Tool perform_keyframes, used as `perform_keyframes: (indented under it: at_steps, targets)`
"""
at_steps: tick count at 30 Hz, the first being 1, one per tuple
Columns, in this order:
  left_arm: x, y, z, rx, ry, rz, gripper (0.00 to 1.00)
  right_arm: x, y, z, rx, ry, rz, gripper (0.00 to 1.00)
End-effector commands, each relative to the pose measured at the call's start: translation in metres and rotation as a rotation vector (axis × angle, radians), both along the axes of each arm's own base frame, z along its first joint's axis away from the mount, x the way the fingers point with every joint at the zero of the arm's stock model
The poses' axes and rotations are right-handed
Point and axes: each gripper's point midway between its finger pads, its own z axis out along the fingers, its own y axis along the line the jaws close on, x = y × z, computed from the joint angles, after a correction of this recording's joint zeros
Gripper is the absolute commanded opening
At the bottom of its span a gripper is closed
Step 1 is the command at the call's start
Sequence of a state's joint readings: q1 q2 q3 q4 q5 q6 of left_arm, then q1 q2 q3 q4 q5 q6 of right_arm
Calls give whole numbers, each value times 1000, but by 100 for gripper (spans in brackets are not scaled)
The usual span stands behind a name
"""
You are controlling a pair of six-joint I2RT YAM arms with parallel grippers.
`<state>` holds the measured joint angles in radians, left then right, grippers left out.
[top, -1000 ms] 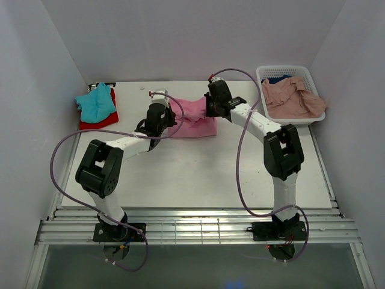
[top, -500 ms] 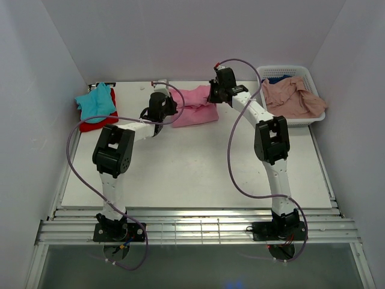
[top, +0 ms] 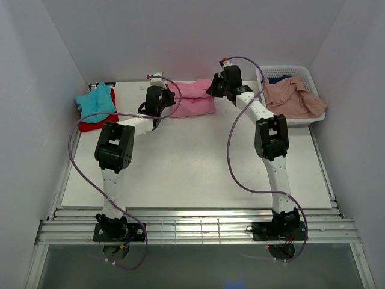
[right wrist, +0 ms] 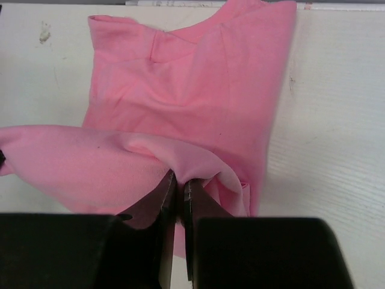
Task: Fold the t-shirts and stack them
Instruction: Fold the tshirt
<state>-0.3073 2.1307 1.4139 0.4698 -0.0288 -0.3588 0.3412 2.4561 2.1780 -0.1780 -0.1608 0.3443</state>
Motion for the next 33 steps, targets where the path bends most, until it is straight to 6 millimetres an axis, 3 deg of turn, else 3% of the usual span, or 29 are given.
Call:
perform_keyframes:
  at_steps: [1, 5, 7, 8, 10, 11, 17, 22, 23, 24, 25, 26, 27, 28, 29, 30, 33]
  targets:
    - [22, 12, 16, -19, -67, 36, 0, 25, 5, 24, 90, -115, -2, 8]
    - [39, 17, 6, -21, -93, 65, 0, 37, 14, 22, 153, -162, 11, 8]
    - [49, 21, 13, -29, -140, 85, 0, 44, 19, 22, 205, -198, 10, 8]
    - [53, 23, 2, -23, -137, 99, 0, 46, 21, 22, 223, -211, 15, 8]
    - [66, 29, 11, -33, -186, 125, 0, 52, 22, 16, 249, -233, 6, 8]
    - [71, 30, -2, -32, -177, 131, 0, 57, 22, 24, 278, -274, -8, 8]
    - [94, 27, 14, -56, -297, 113, 0, 77, 21, 39, 340, -369, -54, 8]
    - [94, 24, 24, -85, -363, 95, 4, 78, 18, 35, 355, -385, -64, 12]
    - [95, 22, 26, -86, -373, 88, 8, 79, 18, 32, 354, -384, -65, 14]
    - [100, 20, 36, -94, -398, 81, 26, 80, 18, 26, 348, -384, -63, 17]
    - [104, 18, 25, -93, -386, 72, 45, 81, 18, 23, 348, -384, -65, 28]
    - [109, 15, 16, -89, -362, 66, 74, 81, 18, 19, 348, -385, -66, 37]
    - [118, 11, 35, -98, -399, 51, 79, 81, 18, 17, 356, -403, -63, 46]
    - [124, 9, 13, -91, -367, 40, 85, 80, 19, 15, 364, -411, -62, 60]
    - [128, 7, 7, -83, -345, 38, 92, 77, 19, 2, 364, -397, -65, 70]
    - [132, 8, 12, -75, -358, 41, 97, 77, 18, 6, 375, -424, -73, 86]
    - [128, 0, 10, -21, -349, -18, 98, 72, 21, 9, 348, -467, -60, 92]
